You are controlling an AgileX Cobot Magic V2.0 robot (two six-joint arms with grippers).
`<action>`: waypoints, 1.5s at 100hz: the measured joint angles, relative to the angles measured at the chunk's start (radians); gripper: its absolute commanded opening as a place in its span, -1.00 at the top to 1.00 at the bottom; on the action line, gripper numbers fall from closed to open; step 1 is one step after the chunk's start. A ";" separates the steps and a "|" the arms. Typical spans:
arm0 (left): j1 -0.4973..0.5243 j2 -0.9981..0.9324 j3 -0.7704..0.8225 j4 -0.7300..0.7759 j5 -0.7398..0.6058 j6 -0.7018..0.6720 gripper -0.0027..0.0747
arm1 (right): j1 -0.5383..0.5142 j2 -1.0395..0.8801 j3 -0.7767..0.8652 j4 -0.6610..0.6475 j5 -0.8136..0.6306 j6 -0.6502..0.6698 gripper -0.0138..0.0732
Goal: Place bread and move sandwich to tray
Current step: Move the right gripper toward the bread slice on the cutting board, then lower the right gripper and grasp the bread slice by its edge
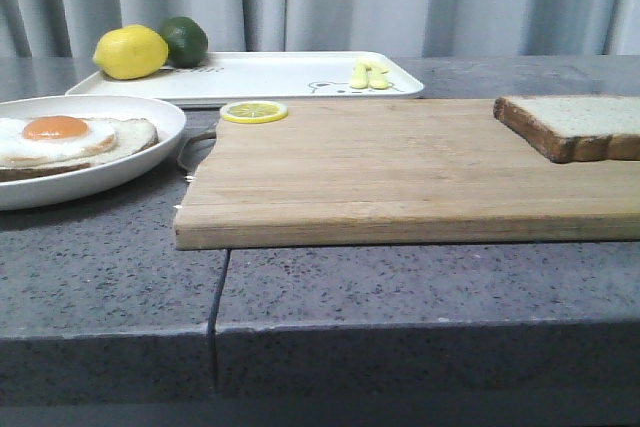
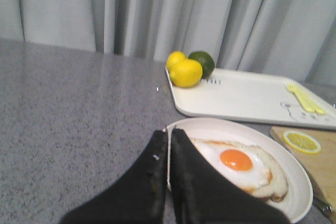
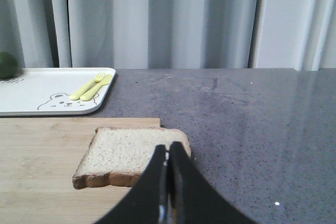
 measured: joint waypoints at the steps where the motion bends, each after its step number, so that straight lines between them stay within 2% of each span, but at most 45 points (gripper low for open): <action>1: 0.000 0.006 -0.006 -0.002 0.010 0.000 0.98 | 0.000 0.010 -0.007 0.000 0.013 0.000 0.95; 20: 0.000 0.197 -0.170 -0.002 0.248 0.000 0.98 | 0.000 0.167 -0.206 0.002 0.171 0.000 0.95; 39: 0.000 0.352 -0.348 -0.002 0.406 0.006 0.98 | 0.000 0.327 -0.396 0.002 0.364 0.000 0.95; 55: 0.000 0.426 -0.475 -0.004 0.515 0.009 0.98 | 0.000 0.418 -0.484 0.003 0.488 0.000 0.95; 118: 0.000 0.442 -0.514 -0.037 0.543 0.009 0.98 | 0.000 0.429 -0.496 0.003 0.517 0.000 0.94; 125: 0.000 0.442 -0.514 -0.037 0.543 0.009 0.97 | 0.000 0.429 -0.496 0.003 0.521 0.000 0.84; 133: 0.000 0.442 -0.514 -0.037 0.543 0.009 0.92 | 0.000 0.429 -0.496 0.003 0.527 0.000 0.60; 142: 0.000 0.442 -0.514 -0.037 0.544 0.028 0.75 | 0.000 0.429 -0.496 0.003 0.537 0.000 0.27; 150: 0.000 0.442 -0.514 -0.037 0.545 0.047 0.51 | 0.000 0.429 -0.496 0.003 0.541 0.000 -0.02</action>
